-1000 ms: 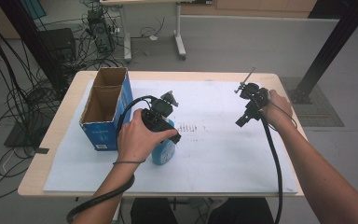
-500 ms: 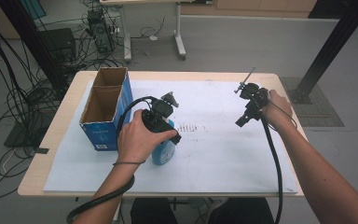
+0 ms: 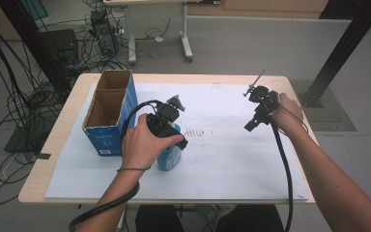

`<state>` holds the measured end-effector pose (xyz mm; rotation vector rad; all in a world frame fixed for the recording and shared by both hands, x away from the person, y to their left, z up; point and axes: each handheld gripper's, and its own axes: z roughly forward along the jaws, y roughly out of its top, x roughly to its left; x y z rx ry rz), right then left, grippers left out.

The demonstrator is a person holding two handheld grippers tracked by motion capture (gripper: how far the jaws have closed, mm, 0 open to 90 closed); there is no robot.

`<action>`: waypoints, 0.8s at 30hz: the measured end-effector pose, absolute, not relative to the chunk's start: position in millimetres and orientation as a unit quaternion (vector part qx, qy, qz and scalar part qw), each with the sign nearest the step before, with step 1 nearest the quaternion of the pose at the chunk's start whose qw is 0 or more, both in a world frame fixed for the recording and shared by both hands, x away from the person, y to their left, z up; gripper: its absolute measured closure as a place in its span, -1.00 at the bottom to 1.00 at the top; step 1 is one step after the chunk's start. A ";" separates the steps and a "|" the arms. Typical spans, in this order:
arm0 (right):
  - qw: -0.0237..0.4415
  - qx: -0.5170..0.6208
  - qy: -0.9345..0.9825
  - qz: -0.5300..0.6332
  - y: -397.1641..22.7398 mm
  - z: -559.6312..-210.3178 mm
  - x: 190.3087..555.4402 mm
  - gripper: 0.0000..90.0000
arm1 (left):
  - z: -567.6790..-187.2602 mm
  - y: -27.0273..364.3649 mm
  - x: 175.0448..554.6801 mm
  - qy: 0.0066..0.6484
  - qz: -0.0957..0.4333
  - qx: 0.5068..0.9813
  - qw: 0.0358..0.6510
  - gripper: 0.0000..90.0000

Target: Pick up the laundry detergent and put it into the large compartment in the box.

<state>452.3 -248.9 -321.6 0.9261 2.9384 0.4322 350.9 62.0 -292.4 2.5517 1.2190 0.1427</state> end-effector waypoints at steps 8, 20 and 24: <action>0.015 0.300 0.944 0.136 -250.0 -321.7 452.9 -0.90 | -291.4 60.7 351.1 0.426 0.049 0.890 0.156 -0.86; 0.017 0.303 0.943 0.136 -251.2 -320.8 452.9 -0.90 | -292.1 59.0 351.8 0.426 0.050 0.890 0.152 -0.86; 0.017 0.303 0.943 0.136 -252.0 -321.2 453.4 -0.90 | -292.1 59.8 351.8 0.428 0.050 0.889 0.151 -0.86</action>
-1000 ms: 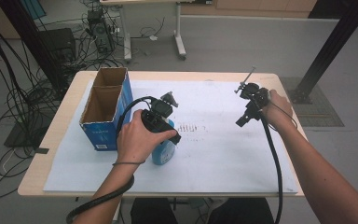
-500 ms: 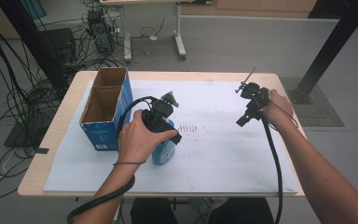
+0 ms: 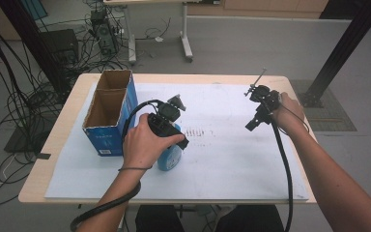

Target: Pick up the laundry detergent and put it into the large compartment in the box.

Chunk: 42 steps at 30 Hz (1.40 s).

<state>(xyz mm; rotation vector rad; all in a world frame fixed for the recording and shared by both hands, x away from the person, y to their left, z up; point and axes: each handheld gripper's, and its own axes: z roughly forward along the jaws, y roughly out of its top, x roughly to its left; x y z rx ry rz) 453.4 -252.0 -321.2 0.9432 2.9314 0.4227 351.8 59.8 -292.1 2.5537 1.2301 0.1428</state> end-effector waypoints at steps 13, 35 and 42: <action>0.018 0.300 0.945 0.133 -249.8 -321.0 452.4 -0.90 | -291.0 60.3 351.4 0.429 0.050 0.889 0.152 -0.86; 0.023 0.298 0.945 0.134 -251.2 -318.7 450.7 -0.90 | -291.3 61.7 350.8 0.433 0.054 0.888 0.146 -0.80; 0.025 0.299 0.945 0.132 -250.5 -317.9 450.5 -0.90 | -292.0 63.9 350.7 0.434 0.054 0.888 0.142 -0.70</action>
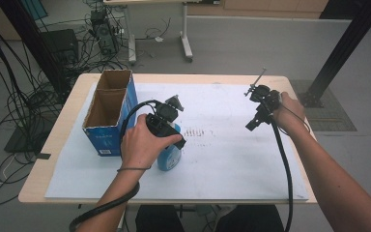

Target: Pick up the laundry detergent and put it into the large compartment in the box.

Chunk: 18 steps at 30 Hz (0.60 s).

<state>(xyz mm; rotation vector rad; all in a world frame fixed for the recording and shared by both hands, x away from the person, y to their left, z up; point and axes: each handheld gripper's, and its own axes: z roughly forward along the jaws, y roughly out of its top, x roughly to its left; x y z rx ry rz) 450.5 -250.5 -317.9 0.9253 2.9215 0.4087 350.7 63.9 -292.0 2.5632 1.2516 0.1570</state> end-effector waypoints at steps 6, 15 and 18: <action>0.027 0.295 0.945 0.135 -250.4 -317.5 450.3 -0.90 | -290.5 64.2 350.9 0.434 0.055 0.888 0.142 -0.62; 0.027 0.297 0.945 0.134 -250.0 -317.4 449.9 -0.90 | -291.5 65.4 350.7 0.435 0.054 0.888 0.143 -0.53; 0.025 0.295 0.946 0.134 -249.6 -318.4 450.2 -0.90 | -291.4 65.3 350.5 0.434 0.055 0.888 0.143 -0.50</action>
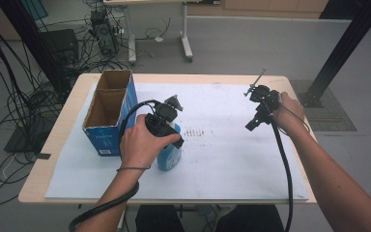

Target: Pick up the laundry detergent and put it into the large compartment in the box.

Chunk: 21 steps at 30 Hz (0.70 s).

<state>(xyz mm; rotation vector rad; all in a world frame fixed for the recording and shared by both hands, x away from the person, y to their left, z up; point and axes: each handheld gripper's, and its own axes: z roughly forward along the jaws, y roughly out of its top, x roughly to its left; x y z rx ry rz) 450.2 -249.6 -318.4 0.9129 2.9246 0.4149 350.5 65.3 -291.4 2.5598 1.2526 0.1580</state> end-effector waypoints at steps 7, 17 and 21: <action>0.026 0.296 0.946 0.133 -248.0 -317.6 449.5 -0.90 | -288.7 64.6 349.9 0.434 0.057 0.888 0.144 -0.42; 0.025 0.294 0.946 0.133 -248.4 -318.0 449.6 -0.90 | -288.8 65.5 349.8 0.434 0.058 0.888 0.144 -0.29; 0.024 0.294 0.946 0.134 -248.4 -318.4 449.8 -0.90 | -288.5 66.9 350.2 0.435 0.059 0.887 0.146 -0.25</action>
